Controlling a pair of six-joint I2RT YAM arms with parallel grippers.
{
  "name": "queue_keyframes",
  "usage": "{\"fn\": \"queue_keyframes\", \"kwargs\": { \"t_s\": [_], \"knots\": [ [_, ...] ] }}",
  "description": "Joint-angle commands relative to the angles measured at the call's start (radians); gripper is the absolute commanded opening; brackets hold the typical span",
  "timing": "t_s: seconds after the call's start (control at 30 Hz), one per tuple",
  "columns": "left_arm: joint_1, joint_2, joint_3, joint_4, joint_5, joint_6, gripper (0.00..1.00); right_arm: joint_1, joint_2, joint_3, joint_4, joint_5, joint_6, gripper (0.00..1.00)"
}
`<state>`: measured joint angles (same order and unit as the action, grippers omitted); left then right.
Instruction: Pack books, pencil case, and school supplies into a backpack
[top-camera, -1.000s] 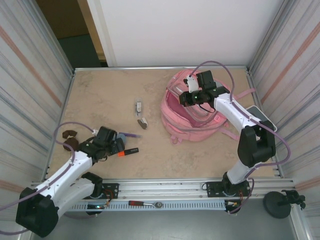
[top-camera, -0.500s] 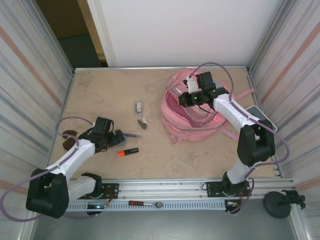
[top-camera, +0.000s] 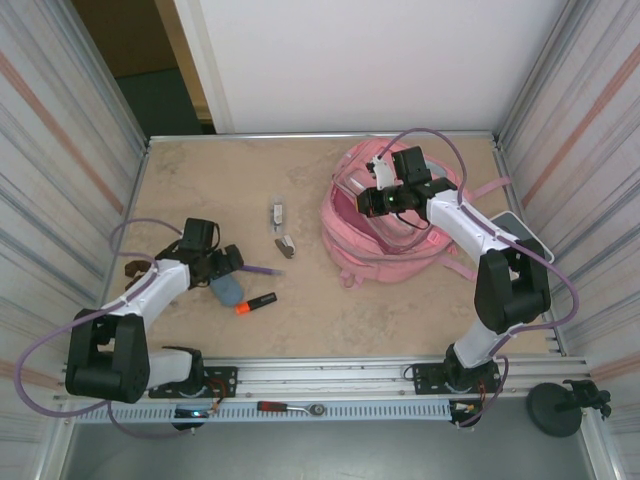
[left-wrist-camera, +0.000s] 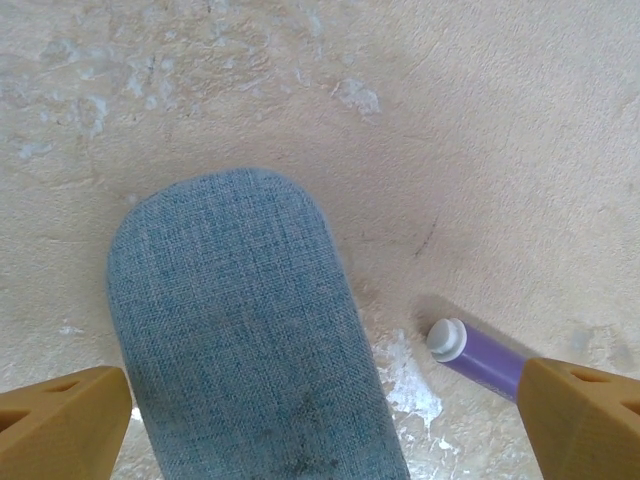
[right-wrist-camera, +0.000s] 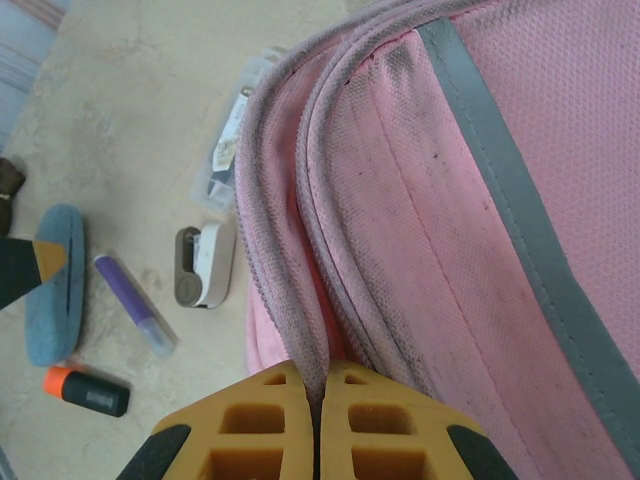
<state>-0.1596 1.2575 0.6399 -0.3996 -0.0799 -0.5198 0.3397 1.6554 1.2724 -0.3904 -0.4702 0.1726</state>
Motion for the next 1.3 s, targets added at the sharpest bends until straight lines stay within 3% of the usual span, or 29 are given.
{"fn": "queue_keyframes", "kwargs": {
  "t_s": [0.0,0.1,0.3,0.53,0.8,1.1,1.27],
  "knots": [
    [-0.041,-0.018,0.004,-0.040,-0.076,-0.013,0.99,-0.012,-0.018,-0.013,0.018,-0.016,0.010,0.01],
    [-0.070,-0.014,0.000,-0.065,-0.131,-0.036,0.99,-0.012,-0.019,-0.017,0.022,-0.021,0.011,0.01],
    [-0.099,0.011,-0.023,-0.049,-0.125,-0.058,0.98,-0.013,-0.023,-0.020,0.022,-0.022,0.011,0.01],
    [-0.109,0.028,-0.037,-0.027,-0.107,-0.062,0.84,-0.013,-0.032,-0.028,0.028,-0.015,0.014,0.01],
    [-0.109,0.040,-0.046,-0.019,-0.111,-0.071,0.82,-0.013,-0.025,-0.028,0.027,-0.027,0.017,0.01],
    [-0.087,0.013,-0.063,-0.011,-0.108,-0.082,0.62,-0.013,-0.039,-0.038,0.030,-0.020,0.015,0.01],
    [-0.087,-0.077,-0.063,-0.042,-0.157,-0.095,0.57,-0.019,-0.057,-0.041,0.022,-0.017,0.014,0.01]
  ]
}}
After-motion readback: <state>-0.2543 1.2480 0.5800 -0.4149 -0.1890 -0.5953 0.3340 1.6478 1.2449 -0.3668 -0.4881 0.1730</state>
